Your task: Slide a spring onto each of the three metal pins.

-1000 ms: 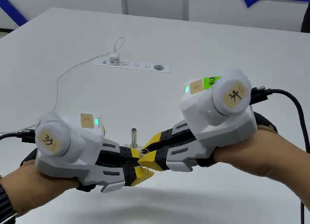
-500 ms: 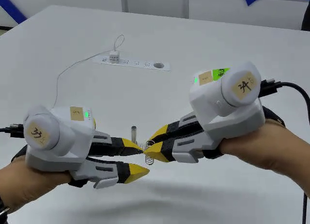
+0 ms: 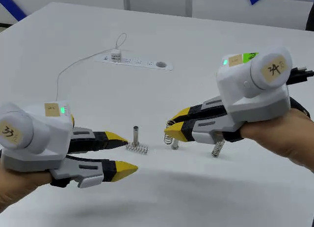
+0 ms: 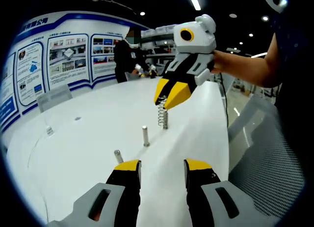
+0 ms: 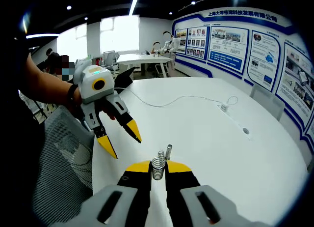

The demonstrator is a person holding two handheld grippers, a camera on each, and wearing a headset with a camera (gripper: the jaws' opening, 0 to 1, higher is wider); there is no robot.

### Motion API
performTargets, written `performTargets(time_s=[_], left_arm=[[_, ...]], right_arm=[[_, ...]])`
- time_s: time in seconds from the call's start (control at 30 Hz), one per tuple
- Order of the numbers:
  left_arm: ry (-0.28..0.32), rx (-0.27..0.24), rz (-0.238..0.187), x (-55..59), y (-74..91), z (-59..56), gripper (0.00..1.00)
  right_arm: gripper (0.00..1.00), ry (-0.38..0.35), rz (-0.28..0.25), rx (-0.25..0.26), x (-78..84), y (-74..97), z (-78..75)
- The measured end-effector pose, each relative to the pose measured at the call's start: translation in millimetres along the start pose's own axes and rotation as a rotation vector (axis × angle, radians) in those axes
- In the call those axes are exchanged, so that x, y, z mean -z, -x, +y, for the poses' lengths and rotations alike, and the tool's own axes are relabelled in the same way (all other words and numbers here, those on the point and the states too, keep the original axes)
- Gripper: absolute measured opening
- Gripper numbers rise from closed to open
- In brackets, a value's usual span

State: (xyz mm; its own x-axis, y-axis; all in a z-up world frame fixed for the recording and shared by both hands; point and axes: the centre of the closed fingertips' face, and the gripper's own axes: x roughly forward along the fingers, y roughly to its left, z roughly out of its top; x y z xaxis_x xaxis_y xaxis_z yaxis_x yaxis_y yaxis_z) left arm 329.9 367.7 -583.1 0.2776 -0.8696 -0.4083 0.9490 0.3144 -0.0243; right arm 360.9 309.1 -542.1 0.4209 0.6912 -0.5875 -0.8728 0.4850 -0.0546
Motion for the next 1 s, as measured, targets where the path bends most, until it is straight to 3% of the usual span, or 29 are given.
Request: performTargets(time_s=[0.43,0.7,1.0], left_arm=[[0.028,-0.041,-0.013,2.2,8.8,7.1,0.41],[0.031,-0.049,-0.009,4.3,11.1,7.9,0.42],[0.033,-0.047,0.002,7.3,11.1,6.7,0.42]], right_arm=[[0.11,-0.046,-0.018,0.112,4.9,-1.2,-39.3],[0.11,-0.074,-0.007,0.137,15.7,-8.2,-53.0],[0.11,-0.100,0.011,0.136,30.4,-17.0,-56.9]])
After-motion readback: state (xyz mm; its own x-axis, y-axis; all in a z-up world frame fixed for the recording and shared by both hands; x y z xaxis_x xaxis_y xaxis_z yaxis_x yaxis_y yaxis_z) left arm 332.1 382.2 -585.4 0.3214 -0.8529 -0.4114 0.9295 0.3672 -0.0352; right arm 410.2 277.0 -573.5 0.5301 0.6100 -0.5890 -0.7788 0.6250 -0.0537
